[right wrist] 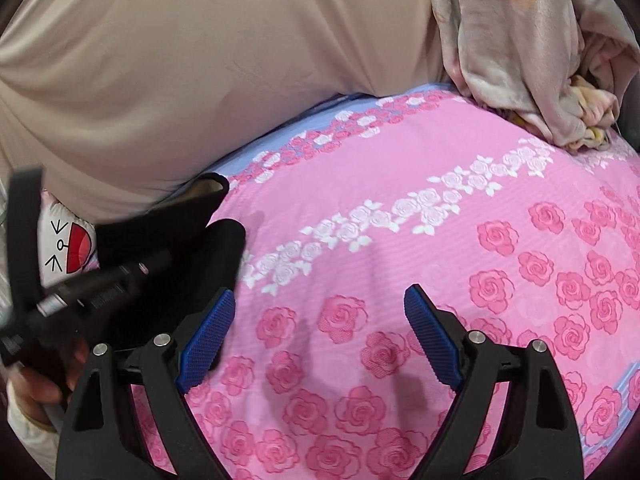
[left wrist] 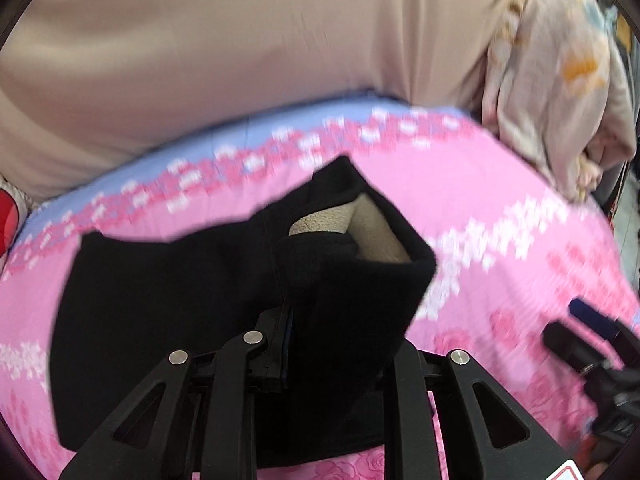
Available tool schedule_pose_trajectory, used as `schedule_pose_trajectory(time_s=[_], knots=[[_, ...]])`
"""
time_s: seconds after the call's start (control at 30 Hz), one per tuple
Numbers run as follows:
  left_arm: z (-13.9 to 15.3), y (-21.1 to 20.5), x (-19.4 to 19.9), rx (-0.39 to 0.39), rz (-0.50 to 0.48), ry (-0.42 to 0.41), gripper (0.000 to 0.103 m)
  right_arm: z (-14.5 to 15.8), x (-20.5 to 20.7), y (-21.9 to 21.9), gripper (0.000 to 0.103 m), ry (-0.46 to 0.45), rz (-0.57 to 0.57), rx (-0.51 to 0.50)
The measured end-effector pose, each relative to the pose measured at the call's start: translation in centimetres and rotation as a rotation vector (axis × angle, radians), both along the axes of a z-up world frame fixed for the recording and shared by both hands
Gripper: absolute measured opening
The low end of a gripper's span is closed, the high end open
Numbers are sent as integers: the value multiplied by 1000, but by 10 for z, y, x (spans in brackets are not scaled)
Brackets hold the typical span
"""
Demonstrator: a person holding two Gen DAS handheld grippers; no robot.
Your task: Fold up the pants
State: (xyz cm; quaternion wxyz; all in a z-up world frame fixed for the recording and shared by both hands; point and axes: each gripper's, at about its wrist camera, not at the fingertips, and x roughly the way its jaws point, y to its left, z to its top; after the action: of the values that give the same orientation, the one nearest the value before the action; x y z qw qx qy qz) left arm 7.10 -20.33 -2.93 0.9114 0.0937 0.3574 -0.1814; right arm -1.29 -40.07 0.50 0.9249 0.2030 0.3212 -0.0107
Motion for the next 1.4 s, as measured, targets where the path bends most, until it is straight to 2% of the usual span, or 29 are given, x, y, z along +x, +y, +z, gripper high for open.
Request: schedule_pose_trajectory(time_s=[0.07,0.13,0.17,0.2,0.27,0.3,0.37,0.4,0.43,0.47,0.57,0.67,0.7,0.73,0.77,0.8,0.87,0.97,1.03,1.1,1.13,1.17,1.2,1.23,1.27,1.33,1.4], knots=[[-11,-8,-3,57,4,-28,21,-2,2,1,84,4,10,10],[-13,-15,-15,120,21,-95,25,-3,5,2,84,8,21,17],[-12,-15,-20,130,27,-107,25,-2,6,3,84,8,22,10],[-4,-7,-27,103,31,-109,27,0,7,3,84,8,21,0],[15,19,-35,-15,17,-90,32,12,8,0,84,-8,11,-23],[28,46,-36,-126,11,-58,35,24,9,0,84,-28,11,-38],[45,89,-37,-275,17,-28,37,49,12,3,84,-80,36,-64],[52,112,-34,-341,41,-41,45,61,17,6,84,-102,54,-72],[55,123,-29,-360,80,-57,50,72,27,12,85,-125,87,-68],[55,129,-21,-346,113,-73,53,76,35,16,87,-133,112,-54],[39,120,7,-260,146,-74,53,73,64,29,88,-116,181,51],[31,106,14,-261,156,-84,54,59,73,40,88,-90,226,146],[26,96,16,-240,162,-103,65,53,75,42,88,-76,241,172],[19,85,18,-208,155,-88,72,47,76,42,88,-59,255,202],[6,69,21,-177,101,-32,77,40,80,40,88,-31,270,243],[1,58,20,-163,65,5,77,33,82,38,88,-5,284,275],[-8,47,6,-161,-13,22,77,21,90,31,88,42,313,352],[-4,42,-34,-150,-100,-76,77,8,110,29,88,106,379,450],[4,47,-59,-161,-160,-143,79,3,123,33,88,139,403,452],[17,64,-71,-204,-180,-168,79,-1,140,44,88,166,438,433],[23,76,-70,-235,-173,-163,80,0,148,53,85,165,458,397],[29,88,-66,-261,-153,-157,83,3,154,63,69,161,486,344],[37,106,-54,-287,-102,-151,87,5,158,70,61,160,499,295],[43,122,-39,-287,-47,-145,87,7,164,81,35,165,518,230],[49,143,-15,-253,46,-136,87,11,170,94,7,171,531,168],[52,173,18,-198,196,-147,87,29,169,110,6,125,559,119],[43,207,55,-85,364,-136,86,58,158,123,5,16,594,54]])
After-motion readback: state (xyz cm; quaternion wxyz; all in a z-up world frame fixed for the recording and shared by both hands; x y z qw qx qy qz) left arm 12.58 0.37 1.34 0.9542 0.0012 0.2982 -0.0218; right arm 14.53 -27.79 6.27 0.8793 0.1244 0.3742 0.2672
